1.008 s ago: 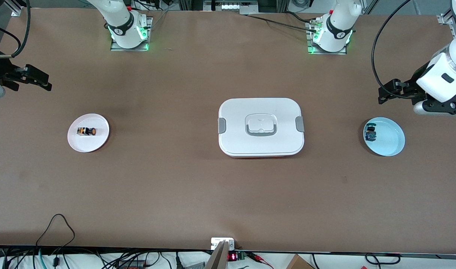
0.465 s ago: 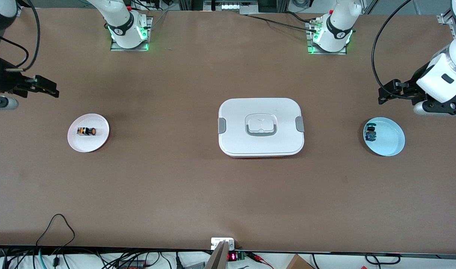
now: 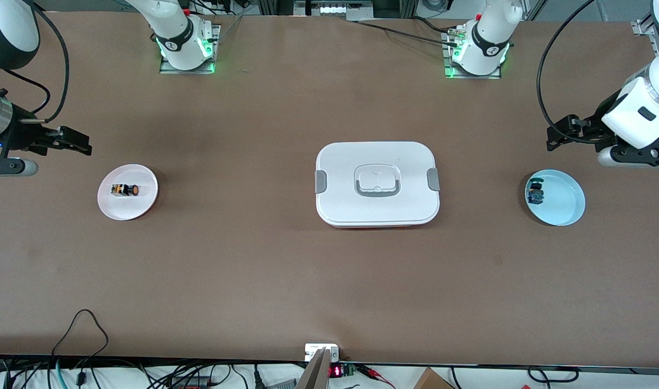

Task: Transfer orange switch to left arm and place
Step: 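Move the right gripper down over the orange switch on the white plate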

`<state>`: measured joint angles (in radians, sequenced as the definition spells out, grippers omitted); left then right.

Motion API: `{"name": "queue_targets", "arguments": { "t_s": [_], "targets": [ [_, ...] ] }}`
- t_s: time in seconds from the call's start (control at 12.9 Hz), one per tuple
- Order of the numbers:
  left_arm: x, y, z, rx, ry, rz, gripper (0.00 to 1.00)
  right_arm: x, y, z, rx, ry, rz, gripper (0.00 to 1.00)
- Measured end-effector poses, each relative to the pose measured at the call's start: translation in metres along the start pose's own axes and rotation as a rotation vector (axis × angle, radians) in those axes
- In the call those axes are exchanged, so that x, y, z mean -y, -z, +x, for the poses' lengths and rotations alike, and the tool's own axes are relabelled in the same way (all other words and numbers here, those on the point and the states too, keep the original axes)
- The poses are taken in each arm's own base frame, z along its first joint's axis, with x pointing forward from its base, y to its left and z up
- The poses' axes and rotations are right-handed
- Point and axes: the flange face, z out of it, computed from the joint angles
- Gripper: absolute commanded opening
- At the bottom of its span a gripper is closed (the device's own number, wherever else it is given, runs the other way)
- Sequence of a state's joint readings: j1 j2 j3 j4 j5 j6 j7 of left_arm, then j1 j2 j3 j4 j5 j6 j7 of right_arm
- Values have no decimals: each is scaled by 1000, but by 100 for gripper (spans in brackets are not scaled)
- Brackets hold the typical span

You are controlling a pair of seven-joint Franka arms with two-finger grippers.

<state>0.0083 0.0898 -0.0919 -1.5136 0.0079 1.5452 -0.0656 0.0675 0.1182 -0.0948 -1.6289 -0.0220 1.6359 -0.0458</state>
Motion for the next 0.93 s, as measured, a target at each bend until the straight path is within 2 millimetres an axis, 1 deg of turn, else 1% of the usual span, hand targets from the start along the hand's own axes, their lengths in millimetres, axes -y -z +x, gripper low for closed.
{"name": "queue_targets", "arguments": {
  "t_s": [0.08,0.16,0.23,0.39,0.47,0.62,0.7,0.78,0.93],
  "targets": [
    [0,0,0,0,0,0,100,0,-9,6,-2,-1,-3,100],
    [0,0,0,0,0,0,100,-1,-21,14,-5,0,-9,100],
    [0,0,0,0,0,0,100,-2,-38,21,-7,0,-15,100],
    [0,0,0,0,0,0,100,-6,-80,28,-11,-2,-24,100],
    [0,0,0,0,0,0,100,-11,-102,27,-9,-10,-24,100],
    [0,0,0,0,0,0,100,-30,-145,20,-4,-39,-20,100],
    [0,0,0,0,0,0,100,-37,-163,15,-7,-46,-19,100],
    [0,0,0,0,0,0,100,-39,-176,12,-12,-47,-20,100],
    [0,0,0,0,0,0,100,-36,-192,7,-6,-31,-35,100]
  ]
}}
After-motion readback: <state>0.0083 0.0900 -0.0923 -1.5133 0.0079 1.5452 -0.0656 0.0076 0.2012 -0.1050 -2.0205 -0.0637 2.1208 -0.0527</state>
